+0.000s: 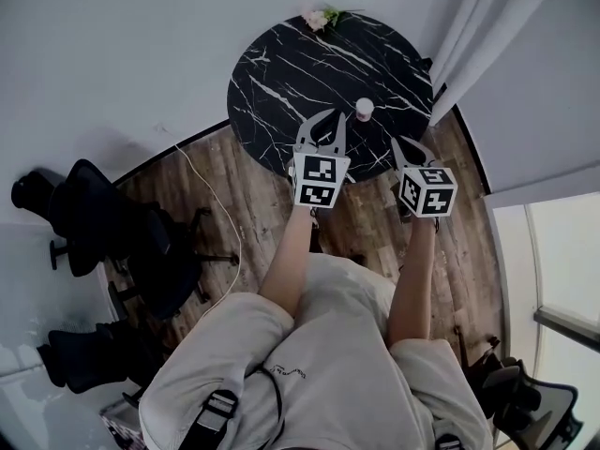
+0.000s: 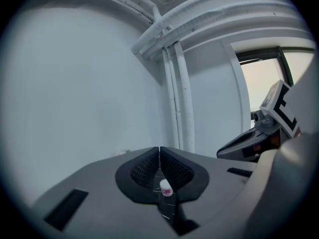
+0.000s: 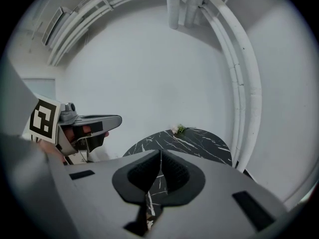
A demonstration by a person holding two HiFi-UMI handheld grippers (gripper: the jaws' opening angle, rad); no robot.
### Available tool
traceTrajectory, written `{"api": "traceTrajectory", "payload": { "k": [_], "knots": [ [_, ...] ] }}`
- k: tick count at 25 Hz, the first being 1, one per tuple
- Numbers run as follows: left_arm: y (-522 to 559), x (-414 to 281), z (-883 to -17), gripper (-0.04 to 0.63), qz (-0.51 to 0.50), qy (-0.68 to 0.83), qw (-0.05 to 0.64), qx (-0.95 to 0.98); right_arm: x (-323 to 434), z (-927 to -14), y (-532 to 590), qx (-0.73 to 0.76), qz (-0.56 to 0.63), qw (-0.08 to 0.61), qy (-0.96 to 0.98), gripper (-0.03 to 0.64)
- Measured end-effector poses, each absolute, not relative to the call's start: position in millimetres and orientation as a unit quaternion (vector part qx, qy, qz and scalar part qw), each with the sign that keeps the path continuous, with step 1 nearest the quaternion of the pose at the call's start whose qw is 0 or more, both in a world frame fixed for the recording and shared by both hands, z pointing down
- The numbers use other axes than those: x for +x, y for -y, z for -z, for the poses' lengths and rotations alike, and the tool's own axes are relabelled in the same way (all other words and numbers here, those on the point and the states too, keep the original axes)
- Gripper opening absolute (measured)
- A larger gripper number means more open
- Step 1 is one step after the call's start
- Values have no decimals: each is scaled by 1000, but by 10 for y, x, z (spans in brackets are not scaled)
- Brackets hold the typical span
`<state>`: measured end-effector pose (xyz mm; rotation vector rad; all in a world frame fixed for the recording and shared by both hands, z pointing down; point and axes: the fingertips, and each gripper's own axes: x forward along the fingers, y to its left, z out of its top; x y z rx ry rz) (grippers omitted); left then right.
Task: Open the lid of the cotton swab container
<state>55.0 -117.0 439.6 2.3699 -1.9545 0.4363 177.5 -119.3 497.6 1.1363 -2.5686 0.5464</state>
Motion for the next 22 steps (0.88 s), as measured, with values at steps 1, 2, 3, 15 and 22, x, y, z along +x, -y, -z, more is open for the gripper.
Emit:
{"api": "traceTrajectory", "payload": {
  "k": [1,2,3,15,22],
  "knots": [
    [1277,498,-4397,25,-147,628,17,764,1741,-4940,1299,402,-185,134,887,35],
    [1391,446,-4395,25,-152,626,14,765,1716,-4900,1415,414,-179,127,883,35],
    [1507,400,-4385,25,-153,624,13,766,1704,-4866,1532,428,-174,118,879,35],
    [2538,64,-4512,25,-131,563,35,815,1416,-5188,2395,513,-202,123,825,35],
    [2835,-176,-4616,25,-122,513,56,848,1130,-5371,2664,550,-221,128,795,35]
  ]
}}
